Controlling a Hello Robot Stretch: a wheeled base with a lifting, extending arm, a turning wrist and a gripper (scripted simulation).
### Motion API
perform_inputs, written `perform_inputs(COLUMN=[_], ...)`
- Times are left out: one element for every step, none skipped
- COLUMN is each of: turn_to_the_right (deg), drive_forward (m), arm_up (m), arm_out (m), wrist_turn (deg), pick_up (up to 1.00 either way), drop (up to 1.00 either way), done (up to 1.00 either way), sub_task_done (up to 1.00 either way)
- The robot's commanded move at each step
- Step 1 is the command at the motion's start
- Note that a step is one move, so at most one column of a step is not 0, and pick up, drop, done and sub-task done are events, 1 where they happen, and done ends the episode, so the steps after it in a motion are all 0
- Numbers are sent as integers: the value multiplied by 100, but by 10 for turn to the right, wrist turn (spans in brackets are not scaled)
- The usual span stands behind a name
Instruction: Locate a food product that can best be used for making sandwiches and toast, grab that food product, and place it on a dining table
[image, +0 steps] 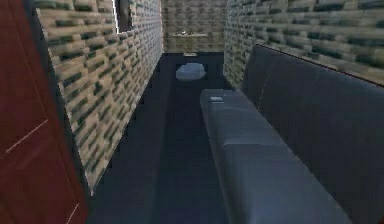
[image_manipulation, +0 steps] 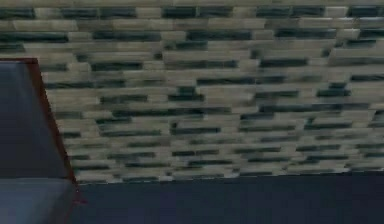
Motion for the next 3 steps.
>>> perform_inputs(turn_to_the_right=[0, -30, 0], drive_forward=[100, 0, 100], arm_up=[0, 0, 0], arm_out=[0, 0, 0], wrist_turn=[0, 0, 0], pick_up=[0, 0, 0], drop=[0, 0, 0], done=[0, 0, 0], sub_task_done=[0, 0, 0])
